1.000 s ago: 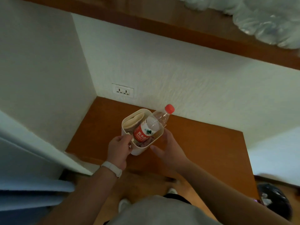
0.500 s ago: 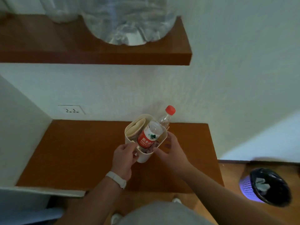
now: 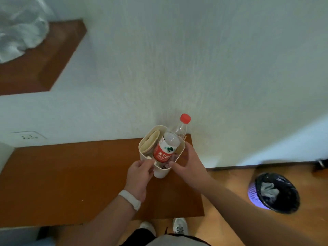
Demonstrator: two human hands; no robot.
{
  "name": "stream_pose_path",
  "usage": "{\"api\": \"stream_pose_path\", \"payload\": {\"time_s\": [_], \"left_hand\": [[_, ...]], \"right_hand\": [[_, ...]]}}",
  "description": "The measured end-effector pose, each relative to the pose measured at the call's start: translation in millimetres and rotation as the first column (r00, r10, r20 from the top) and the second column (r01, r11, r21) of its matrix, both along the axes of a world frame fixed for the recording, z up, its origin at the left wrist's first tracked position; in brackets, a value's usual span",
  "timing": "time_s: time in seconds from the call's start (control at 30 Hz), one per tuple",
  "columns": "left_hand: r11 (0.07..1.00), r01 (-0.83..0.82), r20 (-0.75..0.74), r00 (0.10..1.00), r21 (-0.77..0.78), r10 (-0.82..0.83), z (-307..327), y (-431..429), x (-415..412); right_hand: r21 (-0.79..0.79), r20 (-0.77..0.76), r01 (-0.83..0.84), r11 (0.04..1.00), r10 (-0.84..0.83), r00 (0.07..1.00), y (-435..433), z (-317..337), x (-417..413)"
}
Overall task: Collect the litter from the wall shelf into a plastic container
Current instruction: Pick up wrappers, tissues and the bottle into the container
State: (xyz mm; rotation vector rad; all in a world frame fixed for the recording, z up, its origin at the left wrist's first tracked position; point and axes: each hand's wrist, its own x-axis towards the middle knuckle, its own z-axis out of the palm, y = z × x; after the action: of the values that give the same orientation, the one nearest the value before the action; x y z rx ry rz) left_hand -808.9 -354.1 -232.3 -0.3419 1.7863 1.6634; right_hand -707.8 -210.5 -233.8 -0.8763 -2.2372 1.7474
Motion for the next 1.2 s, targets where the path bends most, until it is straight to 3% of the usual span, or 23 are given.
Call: {"api": "stream_pose_path", "payload": {"time_s": [0.37,0.53,0.67,0.83,1.0,1.2], "left_hand": [[0.999,0.027,0.091,0.995,0.047,-0.031,-18,55,9],[0.971,0.209,0.093,0.976,-0.119,-0.199,-20,46,7],[0.909,0.283,-0.124,0.935,-0.306,-0.332,-16,37,-6],[0.867,0.357,-0.367,0.799,-0.349,-0.476,-10,34,-18],[0.83,0.38,-0.429,0.723,-0.408,-0.542,-13,32,-25],[0.825,0.369,-0.419,0.728,-0.428,-0.542,-12,39,-29]], "right_hand": [[0.011,0.057,0.025,1.0,-0.026,0.998,59,-17,0],[0.03,0.06,0.028,0.999,-0.029,0.998,61,-28,-4],[0.029,0.054,0.022,0.999,-0.024,0.998,58,-36,-5],[0.011,0.032,-0.075,0.997,0.075,0.997,53,-30,1],[0.082,0.049,-0.103,0.991,0.099,0.994,57,-22,-2],[0.204,0.113,-0.123,0.971,0.101,0.988,75,-28,-3]]}}
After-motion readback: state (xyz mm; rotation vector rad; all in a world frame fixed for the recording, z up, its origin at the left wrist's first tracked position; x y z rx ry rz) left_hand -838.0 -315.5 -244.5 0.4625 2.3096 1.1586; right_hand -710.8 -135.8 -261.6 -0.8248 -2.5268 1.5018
